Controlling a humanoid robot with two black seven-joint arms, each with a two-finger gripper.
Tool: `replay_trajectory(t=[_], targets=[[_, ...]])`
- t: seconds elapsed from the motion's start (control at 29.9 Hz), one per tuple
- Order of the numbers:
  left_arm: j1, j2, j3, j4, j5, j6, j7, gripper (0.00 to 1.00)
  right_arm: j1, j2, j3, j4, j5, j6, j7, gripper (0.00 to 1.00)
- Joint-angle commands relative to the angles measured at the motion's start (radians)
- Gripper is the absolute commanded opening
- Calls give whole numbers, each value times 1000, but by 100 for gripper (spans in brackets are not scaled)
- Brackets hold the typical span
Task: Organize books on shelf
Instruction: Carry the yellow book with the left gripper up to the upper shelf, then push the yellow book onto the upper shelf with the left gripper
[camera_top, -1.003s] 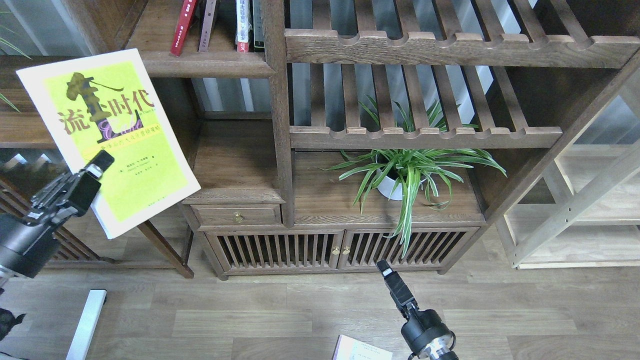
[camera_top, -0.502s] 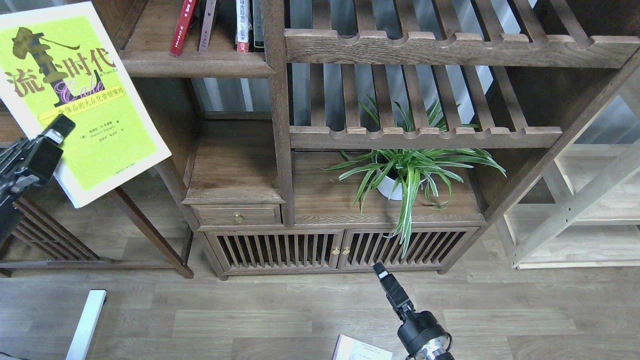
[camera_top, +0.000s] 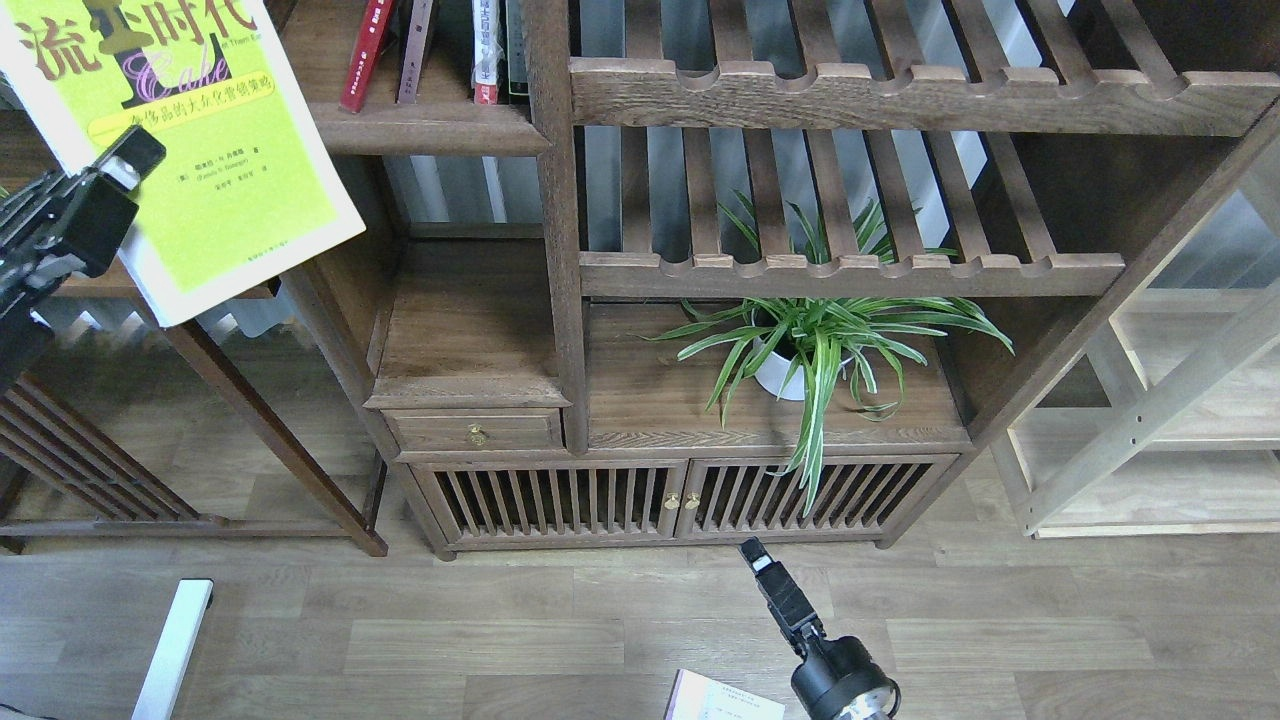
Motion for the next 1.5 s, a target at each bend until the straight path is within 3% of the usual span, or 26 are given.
replay_trajectory(t=[0.0, 0.17, 0.64, 0.84, 1.14, 1.47], targets=[[-46, 0, 4, 1, 0, 0, 7, 0, -10, 0, 0, 13, 0, 0, -1, 99], [-106, 0, 14, 39, 0, 0, 7, 0, -24, 0, 2, 21, 0, 4, -1, 99], [-112, -11, 14, 99, -34, 0, 4, 0, -42, 0, 8, 47, -2, 4, -2, 99], [-198, -8, 33, 129, -51, 5, 4, 0, -42, 0, 5, 61, -2, 4, -4, 99], [-316, -3, 106, 148, -63, 234, 9, 0, -50, -6, 9, 87, -2, 4, -4, 99], [-354, 20, 142, 148, -74, 344, 11, 0, -53, 0, 6, 87, -2, 4, -2, 99]])
